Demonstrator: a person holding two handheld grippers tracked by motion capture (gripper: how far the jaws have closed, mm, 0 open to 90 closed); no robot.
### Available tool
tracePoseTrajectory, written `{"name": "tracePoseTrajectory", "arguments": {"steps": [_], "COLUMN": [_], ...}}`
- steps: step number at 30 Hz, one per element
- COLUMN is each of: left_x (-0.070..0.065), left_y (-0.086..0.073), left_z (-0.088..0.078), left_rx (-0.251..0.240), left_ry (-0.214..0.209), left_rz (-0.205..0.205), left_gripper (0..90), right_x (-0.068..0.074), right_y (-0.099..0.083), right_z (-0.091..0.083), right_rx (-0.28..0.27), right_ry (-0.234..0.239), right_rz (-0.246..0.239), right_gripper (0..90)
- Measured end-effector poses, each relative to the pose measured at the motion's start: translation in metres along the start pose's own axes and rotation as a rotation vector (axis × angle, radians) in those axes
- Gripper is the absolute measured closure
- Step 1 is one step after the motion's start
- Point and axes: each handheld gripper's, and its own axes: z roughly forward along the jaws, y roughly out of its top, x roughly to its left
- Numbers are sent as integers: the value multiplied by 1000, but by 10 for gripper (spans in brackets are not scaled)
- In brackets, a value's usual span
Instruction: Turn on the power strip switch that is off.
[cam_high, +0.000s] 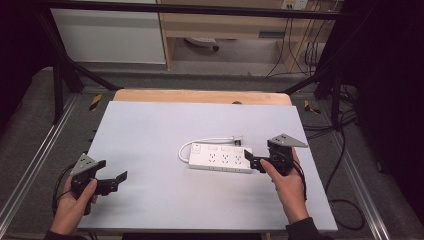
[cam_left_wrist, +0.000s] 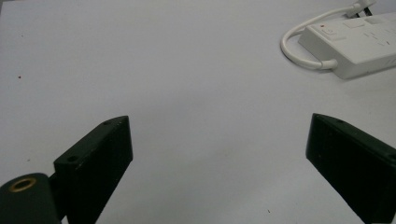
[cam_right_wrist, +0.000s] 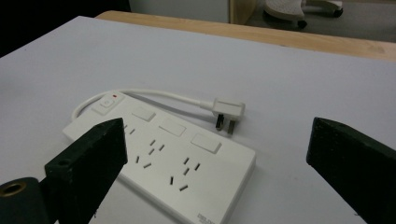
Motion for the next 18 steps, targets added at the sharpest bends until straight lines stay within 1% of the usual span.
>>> {"name": "tracePoseTrajectory", "arguments": {"steps": [2,8,14,18], "left_x": [0,2,1,1], "left_y": [0,-1,0,0], "left_z": [0,-1,-1,-1], "left_rx": [5,5,-8,-3], "left_ry": [0,1,1,-2], "left_rz": [2,-6,-5,-6], "left_gripper": [73,73,71,70], "right_x": [3,7,7,7], "right_y": [8,18,25,29], "right_z": [3,8,16,21], "right_rx": [-2,-16,-27,-38], "right_ry": [2,6,4,9], "right_rz": [-13,-26,-19,-10], "right_gripper": [56,52,39,40]}}
